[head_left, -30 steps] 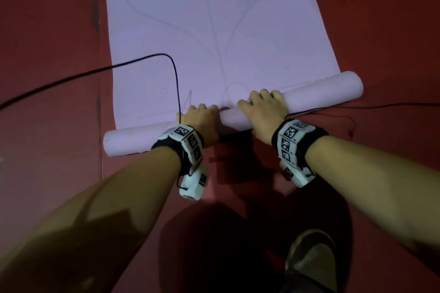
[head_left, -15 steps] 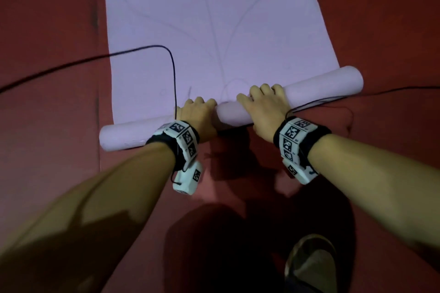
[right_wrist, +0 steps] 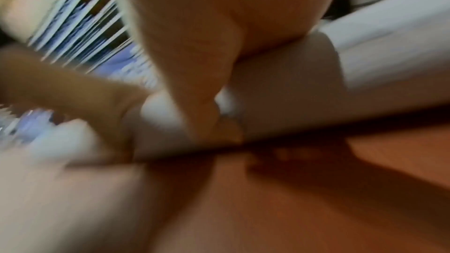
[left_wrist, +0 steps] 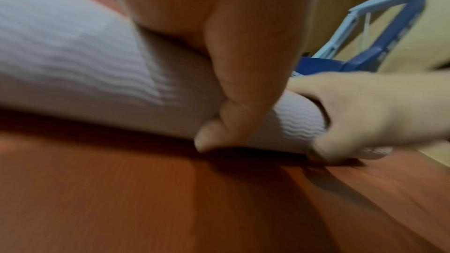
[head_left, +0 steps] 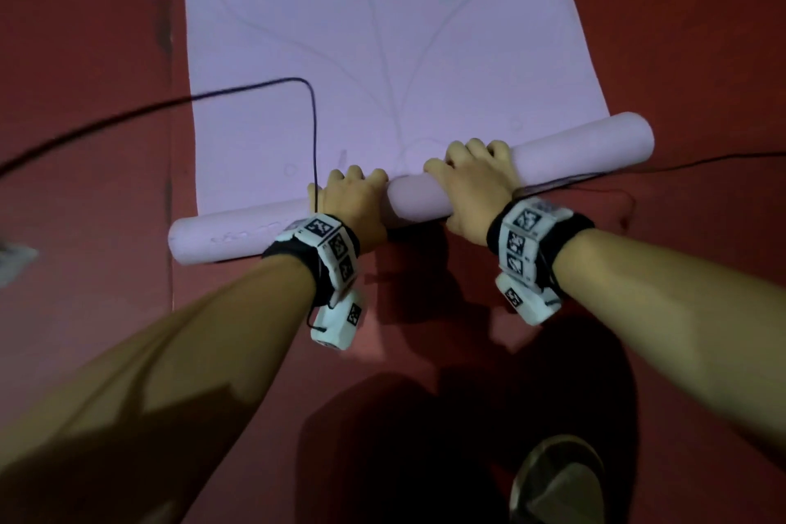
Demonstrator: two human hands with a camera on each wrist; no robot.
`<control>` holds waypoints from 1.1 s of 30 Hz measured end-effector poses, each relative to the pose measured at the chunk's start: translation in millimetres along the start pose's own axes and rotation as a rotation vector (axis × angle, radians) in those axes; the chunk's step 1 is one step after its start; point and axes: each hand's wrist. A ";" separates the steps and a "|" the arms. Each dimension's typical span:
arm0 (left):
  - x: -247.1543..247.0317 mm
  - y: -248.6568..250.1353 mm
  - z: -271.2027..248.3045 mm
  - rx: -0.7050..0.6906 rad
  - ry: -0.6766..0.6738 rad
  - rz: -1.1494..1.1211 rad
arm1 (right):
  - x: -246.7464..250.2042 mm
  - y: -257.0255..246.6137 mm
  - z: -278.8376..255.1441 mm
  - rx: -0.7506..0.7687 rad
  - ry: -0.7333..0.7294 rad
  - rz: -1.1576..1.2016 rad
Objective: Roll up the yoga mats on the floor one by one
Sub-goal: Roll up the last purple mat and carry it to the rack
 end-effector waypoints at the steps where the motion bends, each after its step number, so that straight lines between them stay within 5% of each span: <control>1: 3.1 -1.0 2.6 -0.004 -0.038 0.002 | -3.3 -0.1 -3.2 -0.006 0.035 -0.009; 5: 9.5 0.1 2.6 -0.007 -0.062 0.022 | 0.7 -0.6 4.5 -0.011 -0.008 -0.037; 11: -18.0 0.5 -17.0 -0.047 0.276 0.120 | 14.4 11.0 27.9 0.038 -0.172 0.072; 19: -0.1 -5.5 10.0 -0.041 0.124 0.007 | -4.5 5.6 8.1 -0.027 0.070 -0.043; 26: 5.3 6.5 17.5 0.090 0.056 0.062 | 8.1 3.5 26.7 -0.054 -0.042 -0.048; 33: 16.9 6.8 13.0 0.077 0.009 0.064 | 18.3 8.5 25.1 -0.023 -0.096 0.003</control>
Point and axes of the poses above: each hand's wrist, its own z-axis towards the middle knuckle, its own x-axis out of the back of the hand, y = z × x, and after that the axes turned 2 degrees about -z, right-handed
